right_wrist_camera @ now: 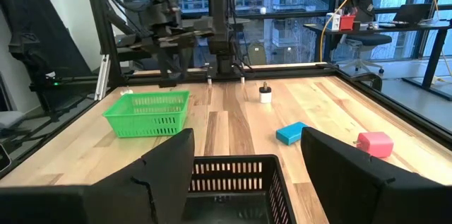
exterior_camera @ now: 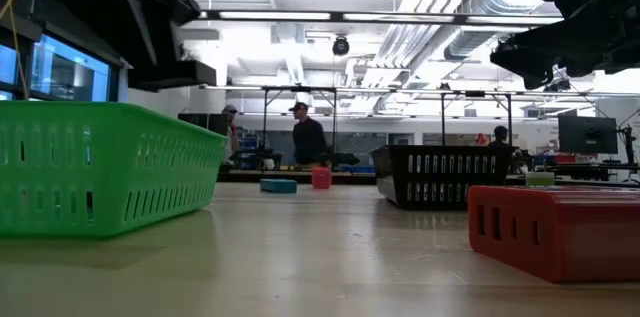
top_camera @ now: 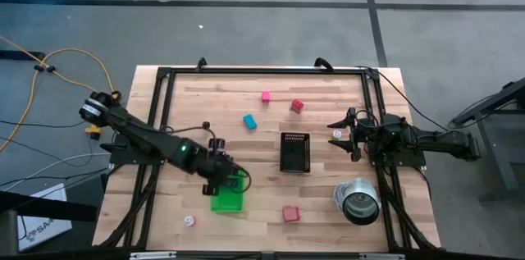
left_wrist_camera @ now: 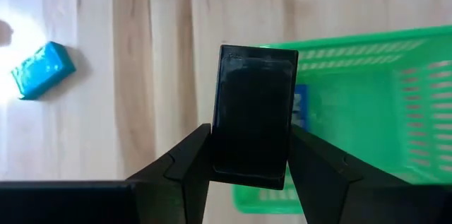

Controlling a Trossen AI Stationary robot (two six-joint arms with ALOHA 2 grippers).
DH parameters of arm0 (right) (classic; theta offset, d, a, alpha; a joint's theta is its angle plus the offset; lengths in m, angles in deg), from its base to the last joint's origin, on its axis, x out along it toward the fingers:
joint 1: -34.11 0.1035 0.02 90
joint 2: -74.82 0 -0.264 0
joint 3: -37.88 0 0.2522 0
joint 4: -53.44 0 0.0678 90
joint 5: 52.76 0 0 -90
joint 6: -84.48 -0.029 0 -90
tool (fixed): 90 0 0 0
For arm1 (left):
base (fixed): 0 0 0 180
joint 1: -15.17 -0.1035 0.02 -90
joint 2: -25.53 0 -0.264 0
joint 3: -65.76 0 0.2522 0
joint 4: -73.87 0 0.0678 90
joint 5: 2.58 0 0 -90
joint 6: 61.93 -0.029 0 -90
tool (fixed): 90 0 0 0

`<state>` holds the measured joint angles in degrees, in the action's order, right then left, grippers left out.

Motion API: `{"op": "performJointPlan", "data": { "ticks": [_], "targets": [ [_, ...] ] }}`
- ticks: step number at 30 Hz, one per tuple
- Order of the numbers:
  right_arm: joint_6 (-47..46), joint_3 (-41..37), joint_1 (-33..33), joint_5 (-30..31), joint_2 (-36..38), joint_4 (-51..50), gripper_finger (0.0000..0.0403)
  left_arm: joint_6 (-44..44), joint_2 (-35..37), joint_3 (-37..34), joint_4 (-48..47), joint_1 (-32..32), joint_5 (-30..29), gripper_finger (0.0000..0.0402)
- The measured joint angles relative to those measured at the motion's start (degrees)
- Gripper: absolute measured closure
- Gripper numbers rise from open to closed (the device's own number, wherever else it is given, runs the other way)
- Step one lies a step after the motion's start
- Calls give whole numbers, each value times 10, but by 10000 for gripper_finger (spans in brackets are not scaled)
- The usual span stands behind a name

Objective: Pick & Place Office items
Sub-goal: Put the black digital clock into the green bin

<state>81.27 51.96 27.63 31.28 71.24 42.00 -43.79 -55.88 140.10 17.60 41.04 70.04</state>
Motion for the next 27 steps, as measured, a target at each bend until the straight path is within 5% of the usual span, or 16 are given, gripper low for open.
{"op": "performJointPlan", "data": {
  "ticks": [10,27],
  "targets": [
    [0,0,0,0,0,0,155,78,-46,0,33,68,-10,243],
    [0,0,0,0,0,0,155,194,-121,0,75,80,48,243]
  ]
}}
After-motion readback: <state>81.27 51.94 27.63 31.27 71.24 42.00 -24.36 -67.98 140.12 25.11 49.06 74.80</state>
